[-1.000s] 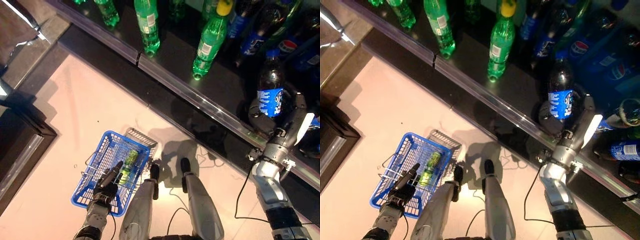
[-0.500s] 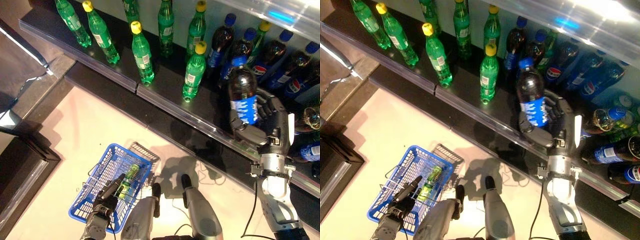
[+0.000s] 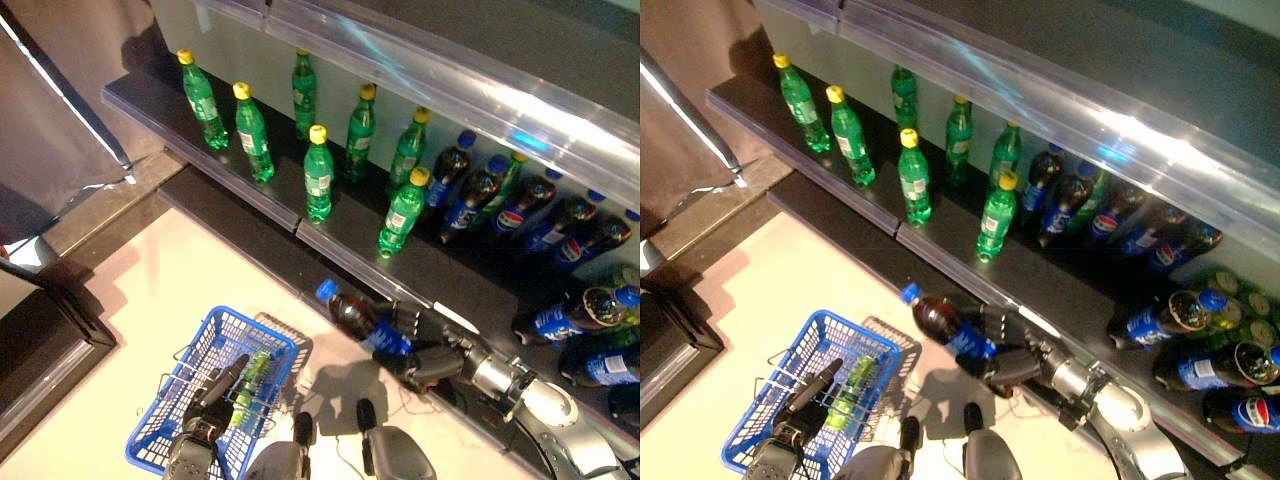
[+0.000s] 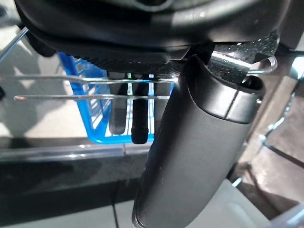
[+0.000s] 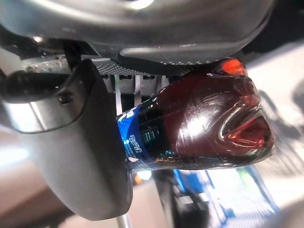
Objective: Pick up the drink and place into the basket.
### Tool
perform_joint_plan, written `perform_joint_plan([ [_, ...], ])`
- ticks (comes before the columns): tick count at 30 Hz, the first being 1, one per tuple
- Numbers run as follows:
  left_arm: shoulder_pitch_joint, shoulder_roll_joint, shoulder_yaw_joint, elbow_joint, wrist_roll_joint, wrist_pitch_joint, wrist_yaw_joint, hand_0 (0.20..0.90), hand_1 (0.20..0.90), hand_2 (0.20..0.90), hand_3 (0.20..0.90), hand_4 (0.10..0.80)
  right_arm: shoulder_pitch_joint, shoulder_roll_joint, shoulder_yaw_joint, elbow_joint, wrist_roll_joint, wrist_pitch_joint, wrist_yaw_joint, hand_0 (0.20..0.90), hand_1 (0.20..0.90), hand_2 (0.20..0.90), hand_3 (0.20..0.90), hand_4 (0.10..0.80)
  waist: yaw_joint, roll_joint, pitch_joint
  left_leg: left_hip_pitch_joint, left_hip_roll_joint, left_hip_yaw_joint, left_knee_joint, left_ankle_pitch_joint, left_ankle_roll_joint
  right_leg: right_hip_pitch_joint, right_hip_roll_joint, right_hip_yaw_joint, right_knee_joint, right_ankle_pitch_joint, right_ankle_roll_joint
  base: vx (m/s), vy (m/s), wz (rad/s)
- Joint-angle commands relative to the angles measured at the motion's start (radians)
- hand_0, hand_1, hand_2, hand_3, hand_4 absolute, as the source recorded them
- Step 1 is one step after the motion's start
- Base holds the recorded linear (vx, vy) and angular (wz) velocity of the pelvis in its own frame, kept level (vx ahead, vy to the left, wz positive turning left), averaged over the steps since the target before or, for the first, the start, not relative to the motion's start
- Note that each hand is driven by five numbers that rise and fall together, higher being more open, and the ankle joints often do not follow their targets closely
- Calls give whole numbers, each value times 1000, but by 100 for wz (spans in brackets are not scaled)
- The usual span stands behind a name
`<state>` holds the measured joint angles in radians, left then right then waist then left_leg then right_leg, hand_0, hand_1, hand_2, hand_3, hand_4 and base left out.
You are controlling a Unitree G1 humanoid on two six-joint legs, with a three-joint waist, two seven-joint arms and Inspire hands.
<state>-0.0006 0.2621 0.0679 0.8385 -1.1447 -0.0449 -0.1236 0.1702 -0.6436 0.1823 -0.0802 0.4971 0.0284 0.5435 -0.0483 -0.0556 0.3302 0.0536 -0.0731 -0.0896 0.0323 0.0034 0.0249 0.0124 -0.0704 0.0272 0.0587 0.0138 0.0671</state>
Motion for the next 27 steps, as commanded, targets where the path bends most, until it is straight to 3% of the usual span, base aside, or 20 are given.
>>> perform_joint_plan([
  [1,-47,150,13,-243,103,-105,-127,300,300,300,200,100,-64,19,13,-58,31,-84,29,300,300,300,200,100,37,24,-156,-17,-37,68,32,-71,-28,1,21,-52,-40,5,54,-3,56,29],
  [10,-57,187,-97,-568,142,-10,-324,300,300,300,200,100,-134,83,120,65,-43,-83,-92,300,300,300,200,100,96,55,-149,30,-31,26,-12,-65,-24,47,-9,-142,-22,-23,59,-1,62,37],
  [18,-128,262,-199,-798,150,106,-373,300,300,300,200,100,-234,140,223,169,-70,-117,-278,300,300,300,200,100,156,73,-166,57,-27,-7,-31,-60,-23,83,-42,-222,-7,-38,67,34,57,37],
  [23,-182,303,-252,-906,143,193,-405,300,300,300,200,100,-315,160,288,236,-206,-146,-460,300,300,300,200,100,205,79,-187,66,-28,-29,-43,-57,-22,104,-60,-268,-8,-43,71,47,48,43],
  [27,-267,340,-314,-974,126,239,-431,300,300,300,200,100,-451,139,369,308,-412,-88,-581,300,300,300,200,100,248,77,-212,69,-28,-48,-50,-54,-20,115,-76,-307,4,-51,72,36,43,50],
])
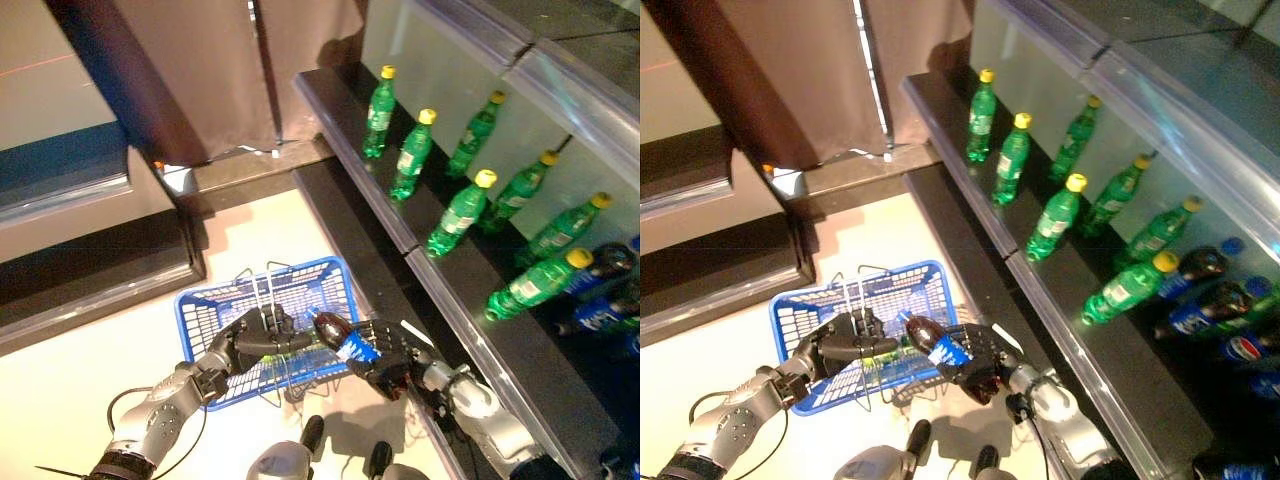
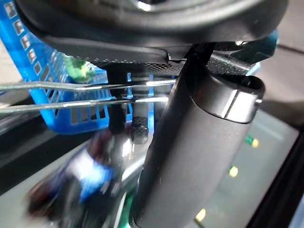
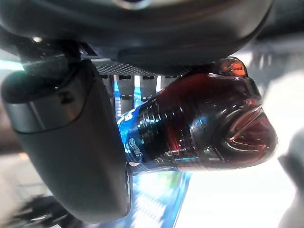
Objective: Pick up the drink and place into the basket.
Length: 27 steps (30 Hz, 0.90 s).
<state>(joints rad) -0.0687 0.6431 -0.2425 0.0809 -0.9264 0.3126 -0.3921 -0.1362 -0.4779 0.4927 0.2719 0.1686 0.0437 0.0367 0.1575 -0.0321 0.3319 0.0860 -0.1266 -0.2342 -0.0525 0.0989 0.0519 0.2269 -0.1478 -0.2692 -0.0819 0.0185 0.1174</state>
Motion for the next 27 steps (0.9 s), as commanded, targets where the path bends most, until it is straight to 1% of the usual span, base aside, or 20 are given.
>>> perform_joint_plan([
  [1,-217,-36,-21,-222,-93,-118,-169,300,300,300,200,100,-172,-31,77,-27,-111,-87,-93,300,300,300,200,100,50,51,-218,37,25,94,34,-150,-47,-97,0,-16,146,-57,22,38,38,37],
  [3,-255,-31,-53,-251,-100,-106,-174,300,300,300,200,100,-229,-47,111,-7,-164,-40,-95,300,300,300,200,100,63,48,-226,36,23,82,32,-148,-45,-94,-4,-28,152,-59,21,31,31,29],
  [6,-310,-31,-107,-285,-108,-99,-192,300,300,300,200,100,-292,-45,172,47,-255,13,-99,300,300,300,200,100,83,42,-237,34,20,69,31,-146,-42,-92,-11,-47,162,-64,22,19,28,26],
  [8,-341,-42,-145,-315,-102,-93,-196,300,300,300,200,100,-337,-39,217,86,-316,40,-87,300,300,300,200,100,96,38,-244,30,17,60,33,-146,-40,-91,-14,-57,168,-67,21,14,25,37],
  [10,-363,-42,-176,-341,-112,-88,-196,300,300,300,200,100,-365,-40,252,100,-352,58,-81,300,300,300,200,100,104,35,-250,28,15,53,33,-145,-39,-89,-16,-65,171,-69,20,9,26,36],
  [13,-404,-64,-230,-363,-129,-81,-199,300,300,300,200,100,-419,-20,306,135,-384,85,-66,300,300,300,200,100,116,31,-259,24,10,42,35,-143,-37,-88,-20,-76,179,-72,20,5,38,21],
  [18,-432,-136,-293,-387,-179,-86,-174,300,300,300,200,100,-457,54,347,219,-373,97,-33,300,300,300,200,100,133,25,-273,22,3,25,39,-144,-33,-83,-29,-89,183,-73,20,15,53,22],
  [22,-443,-200,-311,-412,-214,-102,-144,300,300,300,200,100,-448,133,356,330,-392,73,-36,300,300,300,200,100,151,20,-288,19,-2,9,36,-141,-30,-81,-35,-105,184,-72,21,21,53,20],
  [27,-452,-240,-324,-443,-250,-108,-113,300,300,300,200,100,-432,201,362,403,-400,61,-59,300,300,300,200,100,168,15,-300,16,-7,-7,34,-138,-27,-79,-41,-121,186,-74,20,20,41,7],
])
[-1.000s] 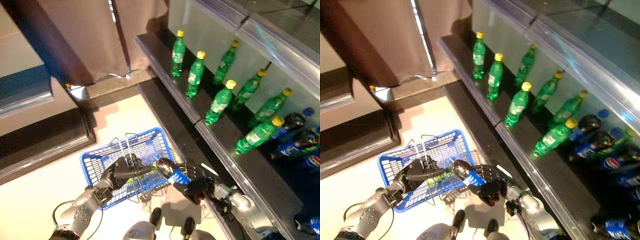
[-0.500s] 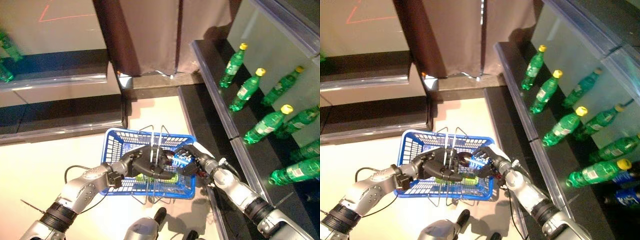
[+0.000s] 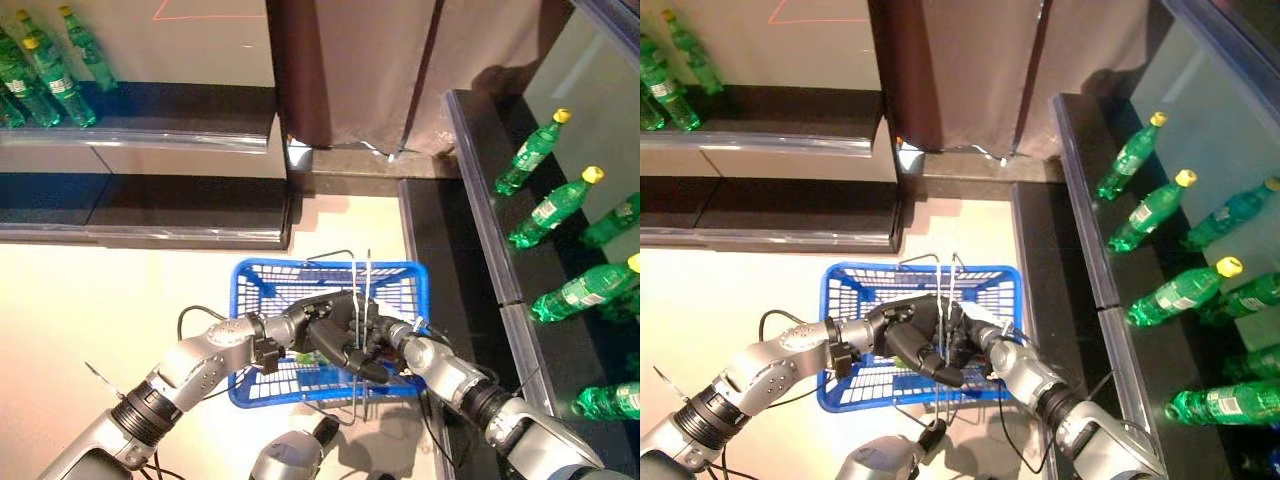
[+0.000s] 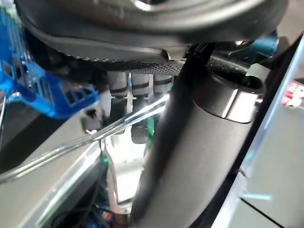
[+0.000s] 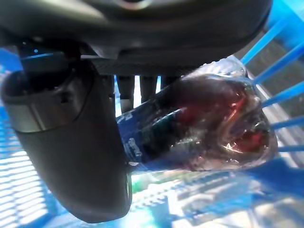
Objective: Pick up the drink and place into the basket.
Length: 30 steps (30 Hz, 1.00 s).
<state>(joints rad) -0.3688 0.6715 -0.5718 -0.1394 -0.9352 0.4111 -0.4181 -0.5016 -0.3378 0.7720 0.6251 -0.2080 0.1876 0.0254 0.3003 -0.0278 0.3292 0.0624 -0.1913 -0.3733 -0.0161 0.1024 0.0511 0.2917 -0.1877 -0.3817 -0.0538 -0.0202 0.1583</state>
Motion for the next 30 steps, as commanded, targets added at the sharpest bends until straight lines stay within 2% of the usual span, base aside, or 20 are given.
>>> perform_joint_plan([
  [1,-155,-274,0,-227,-255,-208,-78,300,300,300,200,100,-65,75,83,65,-17,-84,-52,300,300,300,200,100,29,11,-299,39,56,129,-2,-141,-26,-145,-3,-12,161,-36,-20,37,65,9],
  [7,-151,-309,0,-234,-321,-197,-50,300,300,300,200,100,-49,135,103,137,-120,-87,-72,300,300,300,200,100,44,12,-311,39,50,117,-6,-142,-21,-147,-10,-18,167,-39,-18,29,55,16],
  [13,-130,-327,-7,-245,-354,-187,-35,300,300,300,200,100,-43,161,117,185,-131,-119,-110,300,300,300,200,100,61,11,-315,40,45,107,-8,-144,-16,-149,-22,-29,175,-38,-11,22,51,3],
  [14,-121,-332,-5,-249,-346,-181,-30,300,300,300,200,100,-40,163,116,191,-131,-123,-123,815,815,815,801,701,64,10,-316,42,45,105,-9,-145,-15,-149,-23,-30,176,-38,-9,21,43,9],
  [15,-115,-331,-3,-249,-344,-180,-31,300,300,300,200,100,-37,163,114,193,-129,-123,-127,900,900,900,900,800,66,10,-317,41,44,103,-9,-145,-15,-149,-24,-30,176,-38,-9,20,37,12],
  [25,-49,-291,56,-254,-321,-200,-10,300,300,300,200,100,20,133,95,152,-137,-142,-184,900,900,900,900,800,70,9,-323,50,46,105,-11,-152,-10,-153,-33,-19,181,-34,4,7,10,4],
  [28,-42,-284,70,-248,-284,-214,0,300,300,300,200,100,11,134,90,141,-101,-132,-213,900,900,900,900,800,71,8,-323,53,47,106,-11,-153,-10,-152,-33,-15,177,-32,4,0,-11,1],
  [30,-33,-251,106,-229,-187,-261,25,300,300,300,200,100,0,114,49,55,9,-124,-240,900,900,900,900,800,62,7,-320,58,52,113,-10,-153,-12,-150,-29,-4,170,-25,4,-4,-50,2],
])
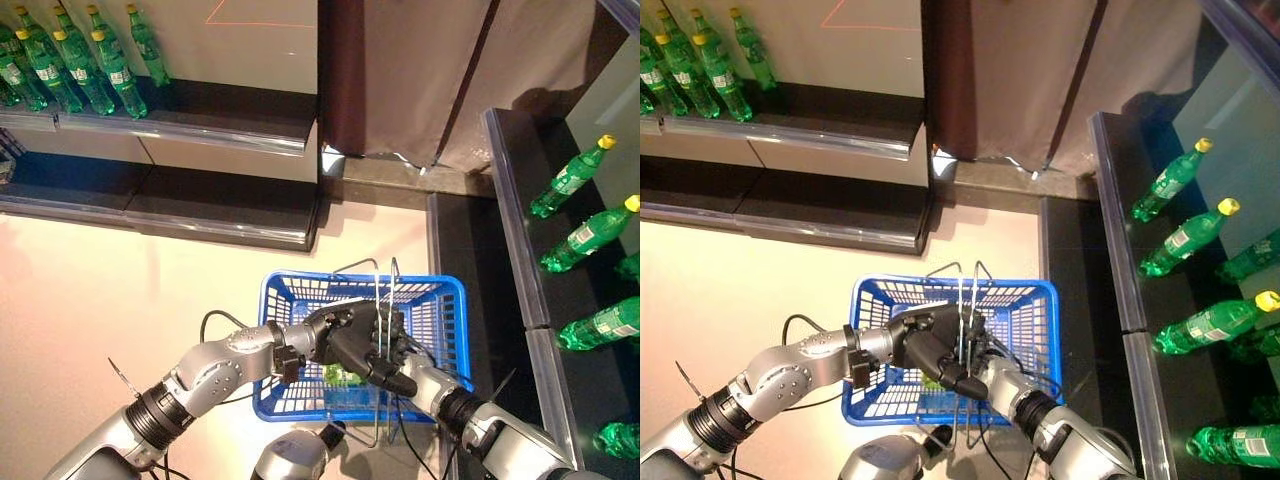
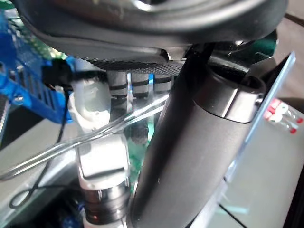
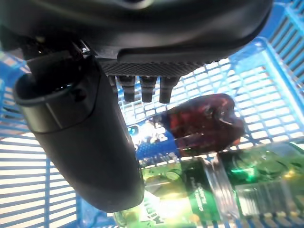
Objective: Pick up the drink and place into the basket.
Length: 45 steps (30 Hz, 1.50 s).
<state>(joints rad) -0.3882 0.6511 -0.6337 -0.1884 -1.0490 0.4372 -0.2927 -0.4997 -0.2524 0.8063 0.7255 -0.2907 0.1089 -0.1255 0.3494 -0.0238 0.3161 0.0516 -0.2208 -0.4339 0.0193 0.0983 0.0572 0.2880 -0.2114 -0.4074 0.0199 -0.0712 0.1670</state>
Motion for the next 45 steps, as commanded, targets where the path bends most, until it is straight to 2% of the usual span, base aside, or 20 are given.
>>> perform_joint_plan([
  [1,-9,-211,184,-175,-51,-302,-95,300,300,300,200,100,10,5,0,-102,116,-44,-88,900,900,900,900,800,5,4,-306,71,83,177,-46,-149,-19,-148,-4,28,94,29,-3,-18,-61,0],
  [3,5,-183,222,-169,-27,-310,-83,300,300,300,200,100,44,-50,-23,-216,164,-44,-81,900,900,900,900,800,-12,4,-303,75,88,185,-48,-150,-21,-150,-2,41,88,33,-2,-29,-63,-4],
  [4,18,-157,252,-161,-27,-320,-70,300,300,300,200,100,79,-100,-46,-316,247,-46,-71,900,900,900,900,800,-30,4,-300,77,91,194,-48,-152,-22,-152,2,56,80,37,-1,-34,-50,-5],
  [6,37,-143,285,-147,-43,-324,-61,300,300,300,200,100,129,-139,-89,-404,308,-64,-44,900,900,900,900,800,-51,6,-297,80,96,208,-51,-151,-23,-153,9,73,70,41,-3,-50,-60,-15],
  [11,128,-108,402,-101,-58,-388,-19,300,300,300,200,100,335,-286,-288,-688,337,-194,115,900,900,900,900,800,-152,15,-288,86,118,284,-61,-151,-28,-164,40,150,25,55,-3,-58,-75,-49],
  [14,153,-110,438,-74,-58,-421,-3,300,300,300,200,100,374,-315,-363,-738,375,-226,171,900,900,900,900,800,-191,16,-283,91,126,322,-64,-154,-34,-169,57,190,3,63,-7,-36,-70,-58],
  [19,166,-126,487,-25,-6,-462,27,300,300,300,200,100,384,-321,-439,-744,409,-256,193,900,900,900,900,800,-240,16,-280,98,136,367,-66,-160,-41,-173,83,250,-25,71,-19,-17,-75,-47],
  [24,193,-163,550,84,51,-498,66,300,300,300,200,100,426,-278,-494,-713,432,-276,218,900,900,900,900,800,-288,17,-282,100,142,410,-67,-169,-44,-178,108,308,-57,80,-30,-9,-77,-43],
  [31,264,-223,647,305,70,-601,149,300,300,300,200,100,507,-198,-532,-635,575,-221,304,900,900,900,900,800,-338,14,-280,98,145,449,-56,-184,-42,-176,130,373,-93,91,-45,-2,-56,-34],
  [34,278,-255,689,418,52,-659,179,300,300,300,200,100,532,-160,-527,-576,613,-217,369,900,900,900,900,800,-354,10,-277,97,147,466,-49,-190,-42,-178,138,392,-94,90,-52,-2,-51,-33],
  [39,290,-296,738,607,39,-746,234,300,300,300,200,100,564,-128,-528,-477,641,-229,392,900,900,900,900,800,-375,3,-278,92,151,484,-34,-197,-45,-180,149,412,-97,90,-60,5,-46,-34],
  [42,302,-318,751,680,27,-764,249,300,300,300,200,100,578,-116,-538,-438,654,-233,391,900,900,900,900,800,-382,1,-277,89,152,489,-30,-199,-46,-182,154,419,-97,90,-64,3,-42,-14],
  [45,320,-348,755,768,4,-748,264,300,300,300,200,100,597,-96,-558,-404,728,-215,370,900,900,900,900,800,-393,1,-274,87,157,498,-24,-200,-47,-186,160,425,-93,91,-70,0,-44,-11],
])
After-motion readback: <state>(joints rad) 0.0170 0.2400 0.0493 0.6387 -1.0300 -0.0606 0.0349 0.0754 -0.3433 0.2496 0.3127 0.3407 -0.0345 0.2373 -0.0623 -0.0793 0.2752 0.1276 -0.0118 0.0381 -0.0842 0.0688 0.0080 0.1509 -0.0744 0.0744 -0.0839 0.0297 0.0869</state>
